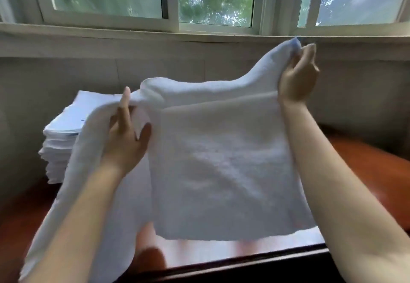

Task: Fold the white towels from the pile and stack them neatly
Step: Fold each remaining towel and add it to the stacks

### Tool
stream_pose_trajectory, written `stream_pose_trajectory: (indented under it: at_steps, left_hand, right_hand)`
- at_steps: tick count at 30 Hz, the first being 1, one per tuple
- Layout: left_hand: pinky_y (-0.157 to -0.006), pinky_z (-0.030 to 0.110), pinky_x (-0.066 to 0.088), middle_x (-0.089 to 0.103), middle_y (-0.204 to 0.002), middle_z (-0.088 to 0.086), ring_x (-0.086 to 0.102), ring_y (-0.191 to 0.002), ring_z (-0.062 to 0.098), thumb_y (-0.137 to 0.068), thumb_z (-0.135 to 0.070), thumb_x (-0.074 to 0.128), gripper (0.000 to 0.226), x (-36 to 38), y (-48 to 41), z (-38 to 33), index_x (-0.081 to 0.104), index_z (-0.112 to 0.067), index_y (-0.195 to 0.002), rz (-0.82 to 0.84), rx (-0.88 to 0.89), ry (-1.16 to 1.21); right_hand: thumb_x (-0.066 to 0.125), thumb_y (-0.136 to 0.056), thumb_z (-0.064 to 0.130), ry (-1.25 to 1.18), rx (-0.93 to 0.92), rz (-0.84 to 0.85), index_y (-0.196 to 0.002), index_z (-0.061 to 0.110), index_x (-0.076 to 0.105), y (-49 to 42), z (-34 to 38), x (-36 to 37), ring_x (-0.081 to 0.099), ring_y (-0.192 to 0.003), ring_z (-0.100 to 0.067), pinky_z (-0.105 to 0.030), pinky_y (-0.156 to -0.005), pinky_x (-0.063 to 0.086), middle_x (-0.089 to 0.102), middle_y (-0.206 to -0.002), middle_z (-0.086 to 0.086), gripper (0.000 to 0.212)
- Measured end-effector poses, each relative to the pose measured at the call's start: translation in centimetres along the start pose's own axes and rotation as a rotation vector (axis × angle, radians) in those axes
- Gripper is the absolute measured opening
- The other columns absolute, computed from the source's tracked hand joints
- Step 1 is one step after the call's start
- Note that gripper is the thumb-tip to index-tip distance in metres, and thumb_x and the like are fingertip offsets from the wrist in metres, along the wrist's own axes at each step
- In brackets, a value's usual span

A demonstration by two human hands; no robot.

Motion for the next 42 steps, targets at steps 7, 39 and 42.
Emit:
stream_pose_trajectory:
  at_steps: [7,39,42]
  left_hand:
    - [-0.118,0.035,0.009,-0.001,-0.161,0.007,0.007,-0.148,0.024,-0.1,-0.05,0.03,0.073,13.7,12.3,8.9,-0.009,-0.019,-0.153,1.229,-0.325,-0.464]
    - [-0.055,0.019,0.048,0.06,-0.087,-0.003,0.061,-0.065,0.002,-0.093,-0.058,0.045,0.051,-4.3,15.4,19.1,0.065,-0.013,-0.106,0.787,-1.22,-0.029]
    - [-0.074,0.028,0.048,0.062,-0.099,0.008,0.064,-0.084,0.019,-0.093,-0.043,0.057,0.035,-2.3,15.2,18.0,0.063,-0.011,-0.105,0.821,-1.17,0.176]
  right_hand:
    - [0.051,-0.094,0.027,0.788,-0.064,0.891,-0.131,0.008,0.042,15.3,-10.6,10.6,0.041,-0.118,-0.036,-0.042,-0.102,0.033,0.043,-0.129,-0.018,0.042]
    - [0.037,-0.098,0.042,0.428,-0.598,1.435,-0.084,0.015,0.051,36.5,-1.1,13.2,0.053,-0.098,-0.026,-0.031,-0.066,0.034,0.056,-0.101,-0.007,0.033]
    - [0.03,-0.102,0.037,0.439,-0.59,1.37,-0.086,0.016,0.034,36.0,-0.8,13.8,0.058,-0.082,-0.03,-0.032,-0.056,0.031,0.062,-0.092,-0.01,0.026]
Point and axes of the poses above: each hand's wrist, its own y-axis away from the middle knuckle, its own x-axis out of the palm, z = x × y, the point moved 7 cm from there along -y, towards the middle knuckle
